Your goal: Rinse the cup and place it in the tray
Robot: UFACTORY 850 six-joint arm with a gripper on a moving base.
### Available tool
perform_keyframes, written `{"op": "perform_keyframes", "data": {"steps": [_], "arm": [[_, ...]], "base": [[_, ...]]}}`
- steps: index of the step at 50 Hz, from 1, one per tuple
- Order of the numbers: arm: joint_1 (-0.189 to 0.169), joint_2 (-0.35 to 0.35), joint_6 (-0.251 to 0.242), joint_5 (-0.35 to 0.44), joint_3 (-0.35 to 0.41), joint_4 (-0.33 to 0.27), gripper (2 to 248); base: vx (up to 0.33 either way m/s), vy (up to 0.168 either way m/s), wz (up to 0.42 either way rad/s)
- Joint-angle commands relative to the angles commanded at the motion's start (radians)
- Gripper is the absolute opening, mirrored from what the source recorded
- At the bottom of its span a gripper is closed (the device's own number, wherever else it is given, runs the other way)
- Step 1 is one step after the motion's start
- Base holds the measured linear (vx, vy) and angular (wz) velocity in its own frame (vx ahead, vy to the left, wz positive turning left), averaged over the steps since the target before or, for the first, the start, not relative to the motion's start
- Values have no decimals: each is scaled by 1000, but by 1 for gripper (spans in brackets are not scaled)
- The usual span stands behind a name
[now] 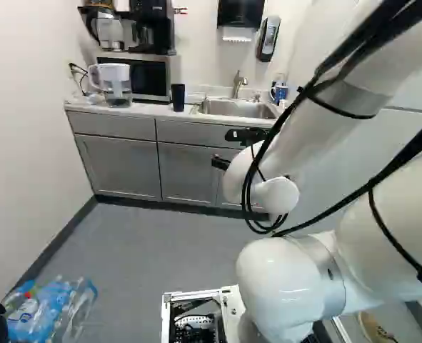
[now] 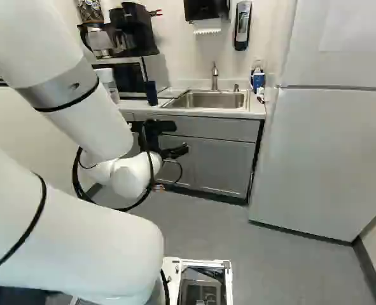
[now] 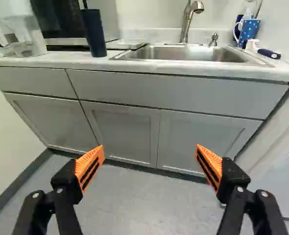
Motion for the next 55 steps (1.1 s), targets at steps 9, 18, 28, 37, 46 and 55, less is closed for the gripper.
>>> {"op": "perform_keyframes", "data": {"steps": [9, 18, 28, 37, 46, 55], "arm": [[0, 0, 0, 0, 0, 0, 247], [0, -4, 0, 0, -7, 0, 247], [0, -13, 0, 0, -36, 0, 247], [0, -24, 0, 0, -68, 0, 247], [0, -36, 0, 0, -101, 0, 247], [0, -50, 0, -1, -136, 0, 247]], "base": [[0, 0, 0], [0, 0, 0], [0, 0, 0], [0, 0, 0], [0, 0, 0], [0, 0, 0]]}}
